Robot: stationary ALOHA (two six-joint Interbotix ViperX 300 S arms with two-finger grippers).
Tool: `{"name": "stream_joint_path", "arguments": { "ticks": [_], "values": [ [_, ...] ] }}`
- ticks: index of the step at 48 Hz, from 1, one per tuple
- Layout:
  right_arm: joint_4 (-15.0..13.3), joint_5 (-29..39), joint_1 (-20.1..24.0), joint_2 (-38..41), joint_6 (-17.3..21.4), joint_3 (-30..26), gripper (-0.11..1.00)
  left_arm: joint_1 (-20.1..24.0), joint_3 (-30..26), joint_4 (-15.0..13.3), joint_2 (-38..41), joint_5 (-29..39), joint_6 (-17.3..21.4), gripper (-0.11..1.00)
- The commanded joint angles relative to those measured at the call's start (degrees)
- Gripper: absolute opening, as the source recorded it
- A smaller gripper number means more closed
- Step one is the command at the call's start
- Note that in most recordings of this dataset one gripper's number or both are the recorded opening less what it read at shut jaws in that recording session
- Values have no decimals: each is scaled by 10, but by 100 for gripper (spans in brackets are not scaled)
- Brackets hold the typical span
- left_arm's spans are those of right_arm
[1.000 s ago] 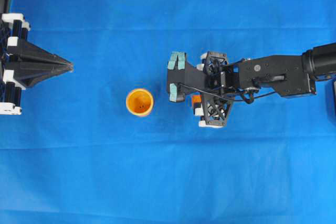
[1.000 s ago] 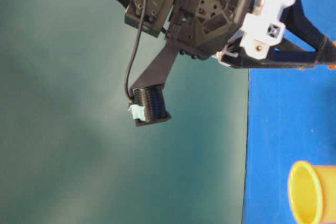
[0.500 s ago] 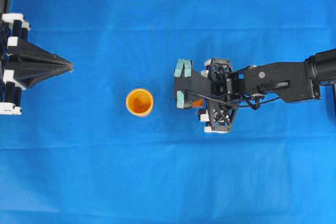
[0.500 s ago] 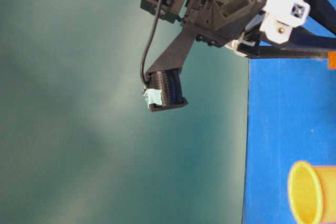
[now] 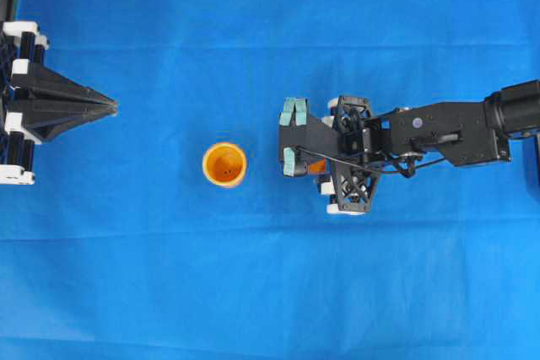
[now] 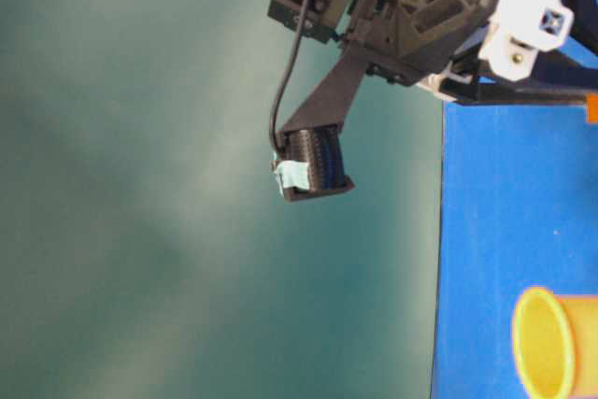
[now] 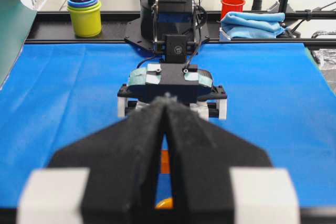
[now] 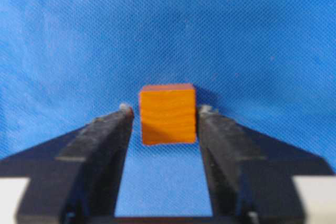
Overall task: Move the block forward with right arm.
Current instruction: 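Close the right gripper fingers on the orange cube, then lift the cube and carry it right and toward the front edge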
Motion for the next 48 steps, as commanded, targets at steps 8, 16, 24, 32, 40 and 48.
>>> {"name": "stream_joint_path", "arguments": {
  "ticks": [8, 16, 24, 32, 40, 48],
  "values": [
    [1, -9, 2, -9, 3, -5, 40, 1, -19, 2, 3, -3, -1, 0],
    [5, 10, 6, -18, 4, -11, 40, 1, -20, 2, 3, 2, -1, 0],
    [6, 64, 12, -49, 4, -27, 40, 0, -19, 2, 2, 11, -1, 0],
    [6, 129, 14, -91, 4, -43, 40, 0, -20, 2, 2, 12, -1, 0],
    [6, 187, 16, -133, 4, -55, 40, 0, -20, 2, 3, 11, -1, 0],
    [6, 229, 20, -165, 4, -69, 40, 0, -20, 2, 3, 12, -1, 0]
  ]
}}
